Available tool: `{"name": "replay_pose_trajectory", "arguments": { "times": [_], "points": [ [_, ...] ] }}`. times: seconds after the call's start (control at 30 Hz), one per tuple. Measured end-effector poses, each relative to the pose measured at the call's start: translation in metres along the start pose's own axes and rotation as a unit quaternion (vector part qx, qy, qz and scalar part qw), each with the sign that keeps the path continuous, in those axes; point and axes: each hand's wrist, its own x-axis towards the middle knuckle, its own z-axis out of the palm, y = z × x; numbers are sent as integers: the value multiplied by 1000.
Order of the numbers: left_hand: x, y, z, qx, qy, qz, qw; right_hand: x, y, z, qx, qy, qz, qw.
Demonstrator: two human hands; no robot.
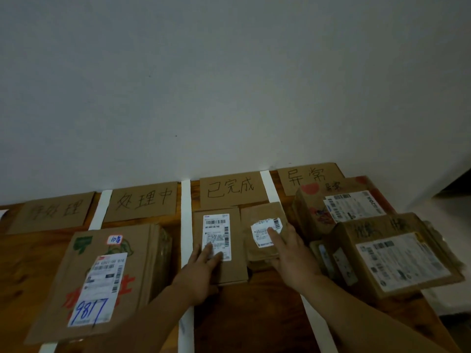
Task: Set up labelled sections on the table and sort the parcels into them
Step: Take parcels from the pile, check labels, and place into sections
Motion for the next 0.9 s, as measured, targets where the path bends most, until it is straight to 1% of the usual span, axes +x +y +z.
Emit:
{"name": "replay_pose_trajectory", "arguments": {
  "times": [0.13,0.27,0.37,0.47,0.6,0.67,0.77,0.9],
  "points": [
    [-2,-1,-2,6,0,-11,1000,4,-1,6,8,-27,1,1000],
    [-2,-3,-7,-4,-7,-6,1000,8,-6,-4,-20,-62,5,998],
    [-10,-5,-25,-23,48,-11,999,13,-17,-21,-45,-57,-18,997],
    [-30,-15,-51,-35,102,-32,994,12,-41,-37,-59,-24,-50,997],
    [-69,-48,-77,-58,170,-46,983,2,-90,-61,-59,4,-99,993],
    [-99,-71,-84,-59,183,-59,980,-9,-123,-70,-58,10,-122,991],
    [-154,-113,-88,-40,202,-94,974,-29,-184,-78,-62,18,-161,985],
    [-239,-190,-72,-71,237,-156,956,-54,-286,-71,-66,39,-217,973]
  ]
}}
